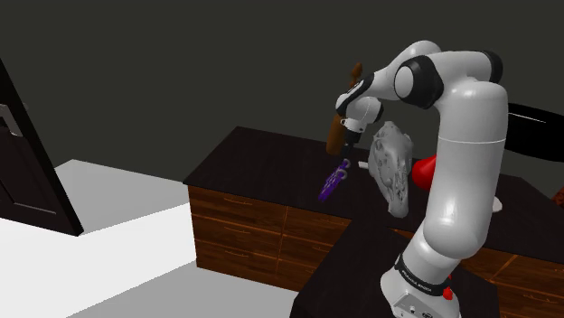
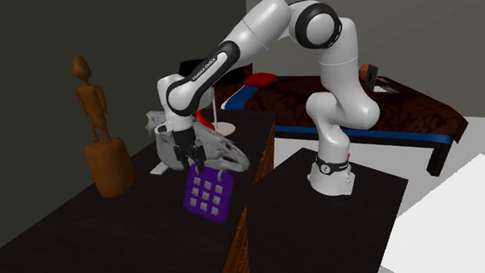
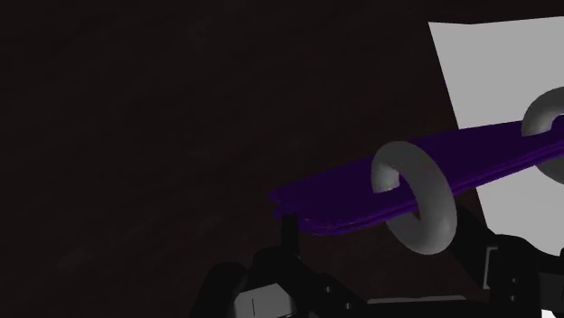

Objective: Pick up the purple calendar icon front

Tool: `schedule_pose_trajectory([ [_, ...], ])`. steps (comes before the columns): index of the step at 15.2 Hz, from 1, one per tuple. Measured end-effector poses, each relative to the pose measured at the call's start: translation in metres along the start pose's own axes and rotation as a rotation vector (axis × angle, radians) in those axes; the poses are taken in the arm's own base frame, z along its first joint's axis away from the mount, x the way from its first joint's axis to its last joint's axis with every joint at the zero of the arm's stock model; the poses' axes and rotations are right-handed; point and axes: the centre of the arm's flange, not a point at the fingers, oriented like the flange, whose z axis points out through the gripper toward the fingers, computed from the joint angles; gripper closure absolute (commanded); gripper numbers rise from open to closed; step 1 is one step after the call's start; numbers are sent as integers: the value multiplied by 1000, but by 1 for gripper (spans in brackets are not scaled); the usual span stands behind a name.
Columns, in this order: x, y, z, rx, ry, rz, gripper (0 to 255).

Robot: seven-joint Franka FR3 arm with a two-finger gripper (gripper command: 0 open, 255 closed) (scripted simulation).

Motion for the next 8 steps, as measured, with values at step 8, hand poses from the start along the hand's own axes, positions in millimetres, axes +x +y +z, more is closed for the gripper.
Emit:
schedule_pose_trajectory([
  [8,1,-10,-43,0,0,0,255],
])
